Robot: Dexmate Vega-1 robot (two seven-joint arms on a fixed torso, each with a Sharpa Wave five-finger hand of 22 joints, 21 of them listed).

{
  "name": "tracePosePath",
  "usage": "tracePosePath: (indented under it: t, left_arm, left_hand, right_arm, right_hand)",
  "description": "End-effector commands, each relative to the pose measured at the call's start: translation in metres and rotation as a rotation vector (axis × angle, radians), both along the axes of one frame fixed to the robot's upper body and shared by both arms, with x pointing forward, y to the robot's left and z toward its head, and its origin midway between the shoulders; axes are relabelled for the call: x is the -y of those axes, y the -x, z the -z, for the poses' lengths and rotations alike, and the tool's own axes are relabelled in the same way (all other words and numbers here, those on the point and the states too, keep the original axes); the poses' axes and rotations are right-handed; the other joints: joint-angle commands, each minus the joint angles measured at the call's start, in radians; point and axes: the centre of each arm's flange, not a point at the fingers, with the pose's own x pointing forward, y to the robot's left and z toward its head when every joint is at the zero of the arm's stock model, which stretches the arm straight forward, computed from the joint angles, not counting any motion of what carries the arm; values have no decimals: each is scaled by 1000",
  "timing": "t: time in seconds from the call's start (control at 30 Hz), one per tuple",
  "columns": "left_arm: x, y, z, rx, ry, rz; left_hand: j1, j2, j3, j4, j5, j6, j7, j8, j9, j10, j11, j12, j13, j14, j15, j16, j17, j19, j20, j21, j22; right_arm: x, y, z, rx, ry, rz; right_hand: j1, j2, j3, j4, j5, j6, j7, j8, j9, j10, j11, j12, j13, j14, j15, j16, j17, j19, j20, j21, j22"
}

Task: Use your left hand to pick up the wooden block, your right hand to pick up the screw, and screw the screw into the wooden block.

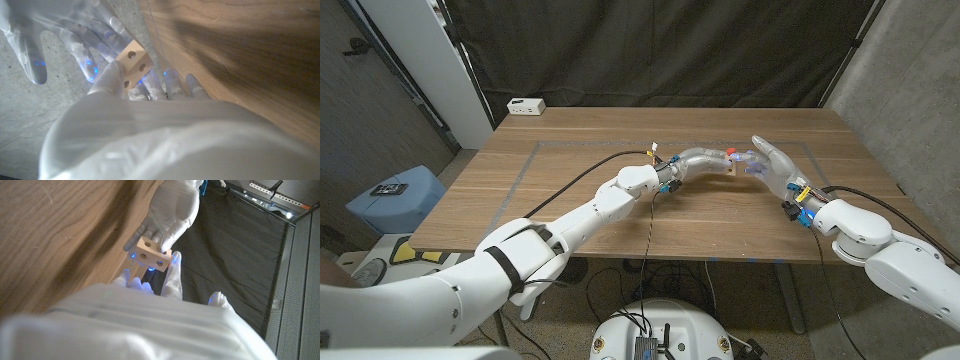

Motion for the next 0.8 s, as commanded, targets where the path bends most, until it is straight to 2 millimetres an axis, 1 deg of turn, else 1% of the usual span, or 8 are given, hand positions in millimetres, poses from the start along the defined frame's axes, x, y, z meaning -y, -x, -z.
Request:
tracePosePath:
  t: [0.03,0.43,0.8]
  left_arm:
    - [-1,1,3,-6,-5,-9]
    - [0,4,4,-1,-12,-9]
    - [2,6,4,2,-16,-8]
  left_hand:
    - [2,7,11,7,5,40,26,8,1,5,-1,5,5,11,0,9,4,6,-1,4,2]
    - [2,7,11,7,5,40,27,8,1,3,1,4,5,11,0,9,4,6,0,3,2]
    - [3,8,11,6,5,39,26,7,1,3,0,4,5,11,0,9,4,7,1,4,2]
  right_arm:
    - [6,5,0,14,-11,26]
    - [13,9,-2,33,-14,47]
    - [15,6,-2,42,-17,39]
  right_hand:
    - [10,3,2,-8,7,2,-3,4,5,-6,7,8,6,-106,4,7,1,5,-3,6,2]
    - [11,3,3,-10,7,-29,-7,-1,14,-5,7,6,6,-103,4,7,2,8,-3,6,2]
    - [9,4,2,-11,6,-93,-8,-19,24,-16,5,-1,6,-104,5,6,4,9,-2,5,2]
